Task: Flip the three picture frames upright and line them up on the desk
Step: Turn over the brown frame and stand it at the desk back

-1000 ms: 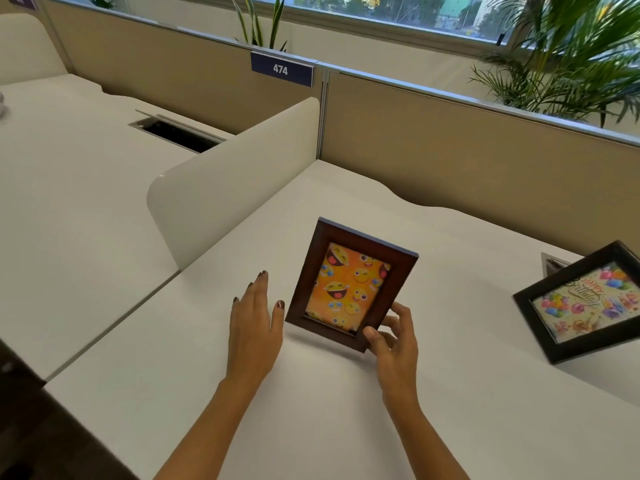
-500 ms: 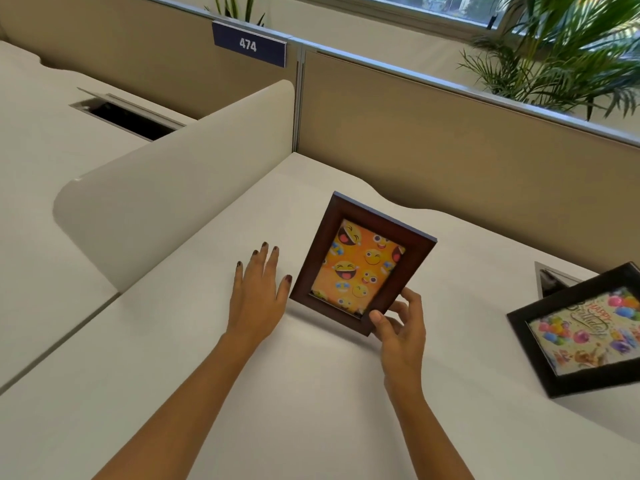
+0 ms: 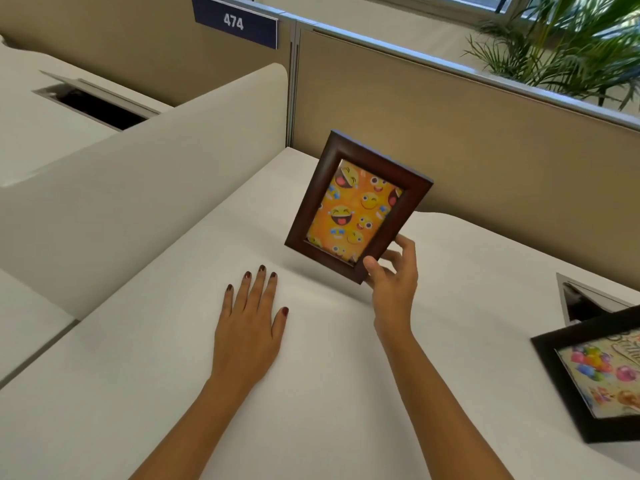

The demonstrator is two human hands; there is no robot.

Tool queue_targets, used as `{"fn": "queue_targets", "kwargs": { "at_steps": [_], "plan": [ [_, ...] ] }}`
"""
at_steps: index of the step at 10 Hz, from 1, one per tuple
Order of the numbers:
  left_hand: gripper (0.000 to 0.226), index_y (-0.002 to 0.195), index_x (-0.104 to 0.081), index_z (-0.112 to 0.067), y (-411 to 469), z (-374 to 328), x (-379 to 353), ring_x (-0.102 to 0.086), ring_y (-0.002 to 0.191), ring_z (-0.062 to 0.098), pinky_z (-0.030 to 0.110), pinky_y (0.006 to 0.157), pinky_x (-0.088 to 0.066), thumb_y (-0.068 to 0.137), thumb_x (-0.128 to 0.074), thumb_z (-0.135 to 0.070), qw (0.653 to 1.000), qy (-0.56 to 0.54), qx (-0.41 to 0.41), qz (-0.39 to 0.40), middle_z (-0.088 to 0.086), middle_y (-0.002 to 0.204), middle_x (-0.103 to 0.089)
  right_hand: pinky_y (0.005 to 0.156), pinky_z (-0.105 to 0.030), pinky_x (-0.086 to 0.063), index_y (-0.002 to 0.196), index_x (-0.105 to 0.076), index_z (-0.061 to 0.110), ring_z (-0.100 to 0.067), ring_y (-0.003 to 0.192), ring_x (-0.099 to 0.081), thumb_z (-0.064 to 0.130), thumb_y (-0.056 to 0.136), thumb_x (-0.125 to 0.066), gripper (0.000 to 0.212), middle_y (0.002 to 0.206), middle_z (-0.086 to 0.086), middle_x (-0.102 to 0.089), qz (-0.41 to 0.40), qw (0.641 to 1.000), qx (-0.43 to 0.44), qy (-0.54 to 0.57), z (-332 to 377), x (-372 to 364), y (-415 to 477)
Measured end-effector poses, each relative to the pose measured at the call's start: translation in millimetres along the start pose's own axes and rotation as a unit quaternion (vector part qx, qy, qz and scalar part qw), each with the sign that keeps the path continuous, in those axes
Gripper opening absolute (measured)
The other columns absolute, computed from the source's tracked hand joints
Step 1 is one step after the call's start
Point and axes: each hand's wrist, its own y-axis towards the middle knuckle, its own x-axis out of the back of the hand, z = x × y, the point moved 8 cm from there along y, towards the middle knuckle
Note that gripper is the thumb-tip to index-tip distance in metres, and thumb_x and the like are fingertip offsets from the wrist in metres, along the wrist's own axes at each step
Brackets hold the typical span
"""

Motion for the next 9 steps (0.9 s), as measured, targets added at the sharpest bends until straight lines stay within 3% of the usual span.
{"fn": "queue_targets", "kwargs": {
  "at_steps": [3,4,7,9],
  "plan": [
    [0.061,0.149,-0.024,-0.017,-0.1,0.1,-0.6,-0.020,0.145,0.023,0.046,0.117,-0.019,0.096,-0.018,-0.045,1.000,-0.003,0.007,0.002,0.004,0.157,-0.023,0.076,-0.050,-0.061,0.117,-0.047,0.034,-0.021,0.091,-0.069,0.010,0.087,-0.063,0.041,0.106,-0.004,-0.066,-0.008,0.999,0.001,-0.034,-14.7,-57.9,65.9],
    [0.060,0.150,-0.023,-0.017,-0.3,-0.1,-0.8,-0.019,0.145,0.023,0.045,0.117,-0.019,0.096,-0.021,-0.044,1.000,-0.006,0.006,-0.001,0.004,0.158,-0.023,0.082,-0.050,-0.059,0.120,-0.047,0.030,-0.019,0.092,-0.067,0.011,0.087,-0.064,0.041,0.107,-0.003,-0.066,-0.004,0.998,0.007,-0.055,-19.8,-70.8,78.4],
    [0.059,0.149,-0.025,-0.017,-0.2,0.1,-0.8,-0.019,0.145,0.022,0.044,0.117,-0.017,0.096,-0.024,-0.042,1.000,-0.014,0.008,-0.004,0.002,0.158,-0.023,0.087,-0.049,-0.057,0.121,-0.047,0.029,-0.015,0.086,-0.065,0.013,0.087,-0.065,0.041,0.107,-0.003,-0.068,0.000,0.997,0.006,-0.081,-27.5,-83.1,90.2],
    [0.060,0.149,-0.024,-0.018,0.5,0.8,-0.3,-0.018,0.146,0.021,0.043,0.117,-0.016,0.095,-0.023,-0.043,1.000,-0.015,0.010,-0.001,0.002,0.158,-0.022,0.087,-0.049,-0.057,0.123,-0.047,0.029,-0.008,0.080,-0.063,0.012,0.089,-0.064,0.041,0.103,0.006,-0.062,0.012,0.996,0.016,-0.089,-28.4,-86.8,89.6]
  ]
}}
